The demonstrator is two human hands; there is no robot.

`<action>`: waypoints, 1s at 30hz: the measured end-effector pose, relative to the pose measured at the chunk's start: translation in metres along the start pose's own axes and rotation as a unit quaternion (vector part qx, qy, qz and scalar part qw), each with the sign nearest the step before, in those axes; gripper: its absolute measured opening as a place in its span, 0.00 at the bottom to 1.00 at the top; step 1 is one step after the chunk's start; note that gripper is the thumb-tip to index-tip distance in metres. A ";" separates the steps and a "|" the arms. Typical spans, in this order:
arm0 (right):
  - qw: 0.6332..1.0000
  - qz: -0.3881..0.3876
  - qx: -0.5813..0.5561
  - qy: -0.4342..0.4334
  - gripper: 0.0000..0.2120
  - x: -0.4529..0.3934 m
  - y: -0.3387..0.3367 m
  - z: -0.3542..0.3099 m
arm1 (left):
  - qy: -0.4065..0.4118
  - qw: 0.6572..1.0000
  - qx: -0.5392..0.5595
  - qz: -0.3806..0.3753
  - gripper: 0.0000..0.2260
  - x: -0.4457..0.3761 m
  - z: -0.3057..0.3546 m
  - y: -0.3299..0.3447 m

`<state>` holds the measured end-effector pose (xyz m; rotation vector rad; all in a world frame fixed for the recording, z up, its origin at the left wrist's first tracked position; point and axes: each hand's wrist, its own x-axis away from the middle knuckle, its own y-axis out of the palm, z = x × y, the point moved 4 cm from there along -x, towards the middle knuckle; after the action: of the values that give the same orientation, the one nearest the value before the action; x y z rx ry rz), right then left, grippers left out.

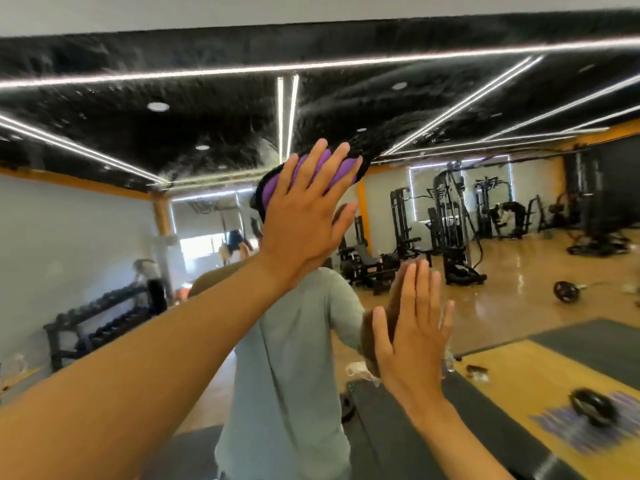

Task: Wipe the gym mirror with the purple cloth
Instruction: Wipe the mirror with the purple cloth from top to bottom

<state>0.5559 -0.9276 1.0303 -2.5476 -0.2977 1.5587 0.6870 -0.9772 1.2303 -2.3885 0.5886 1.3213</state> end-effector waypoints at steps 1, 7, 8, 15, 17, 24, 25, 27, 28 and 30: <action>1.000 0.001 -0.006 0.014 0.35 -0.006 -0.002 0.009 | -0.003 1.000 0.005 0.003 0.26 -0.009 0.008 0.003; 1.000 0.021 -0.013 0.004 0.33 -0.009 0.001 0.020 | -0.002 1.000 0.013 -0.004 0.28 -0.059 0.061 0.021; 1.000 0.029 -0.009 0.004 0.33 -0.009 0.002 0.019 | 0.009 1.000 0.019 -0.012 0.28 -0.064 0.075 0.025; 0.997 0.068 0.024 -0.003 0.32 -0.010 0.007 0.023 | 0.170 0.981 0.069 -0.060 0.28 -0.058 0.135 0.047; 0.997 0.071 0.035 -0.005 0.32 -0.008 0.007 0.022 | 0.226 0.969 0.078 -0.055 0.27 -0.052 0.121 0.046; 0.997 0.062 0.051 -0.006 0.32 -0.007 0.004 0.018 | 0.087 0.996 0.031 -0.019 0.25 -0.016 0.015 0.009; 0.997 0.062 0.049 -0.004 0.32 -0.007 0.004 0.018 | 0.065 0.997 0.029 -0.015 0.25 -0.003 0.005 0.004; 0.997 0.059 0.047 0.001 0.32 -0.008 0.004 0.017 | 0.030 0.999 0.030 -0.015 0.26 0.026 0.001 -0.003; 0.997 0.056 0.046 0.002 0.32 -0.008 0.004 0.017 | 0.025 0.999 0.030 -0.022 0.26 0.042 0.006 -0.004; 0.998 0.046 0.039 -0.001 0.31 -0.008 0.004 0.017 | 0.046 0.997 0.031 -0.046 0.25 0.071 0.027 -0.002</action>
<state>0.5379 -0.9331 1.0289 -2.5337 -0.1179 1.5709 0.7028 -0.9760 1.1565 -2.4048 0.5296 1.1430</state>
